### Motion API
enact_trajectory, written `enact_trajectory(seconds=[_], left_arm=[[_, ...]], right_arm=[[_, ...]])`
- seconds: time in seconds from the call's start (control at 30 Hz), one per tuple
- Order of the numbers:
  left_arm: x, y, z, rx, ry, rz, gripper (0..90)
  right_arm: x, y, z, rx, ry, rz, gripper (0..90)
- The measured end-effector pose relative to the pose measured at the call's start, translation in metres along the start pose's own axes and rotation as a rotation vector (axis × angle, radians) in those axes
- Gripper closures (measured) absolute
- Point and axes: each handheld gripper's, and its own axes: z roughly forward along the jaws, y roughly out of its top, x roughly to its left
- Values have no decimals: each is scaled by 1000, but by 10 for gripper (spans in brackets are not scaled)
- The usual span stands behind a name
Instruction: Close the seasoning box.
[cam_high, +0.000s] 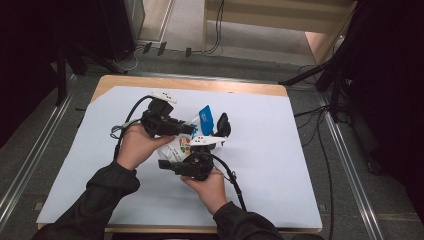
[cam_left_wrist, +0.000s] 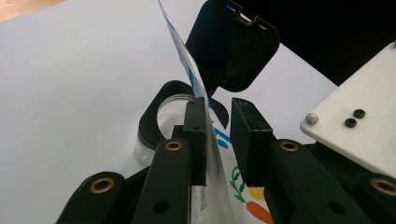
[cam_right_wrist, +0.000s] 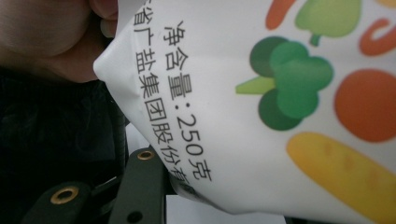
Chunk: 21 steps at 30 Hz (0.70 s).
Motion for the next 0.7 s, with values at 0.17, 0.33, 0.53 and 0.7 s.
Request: enact_trajectory(seconds=[0.17, 0.33, 0.53, 0.7], left_arm=[[-1, 0, 0, 4, 1, 3, 760], [-2, 1, -1, 3, 1, 10, 763], [-4, 1, -1, 4, 2, 11, 764], [-4, 3, -5, 3, 3, 19, 765]], right_arm=[[0, 0, 0, 2, 2, -1, 640], [1, 0, 0, 2, 4, -1, 640], [2, 1, 0, 1, 3, -5, 640], [4, 2, -1, -1, 5, -10, 639]])
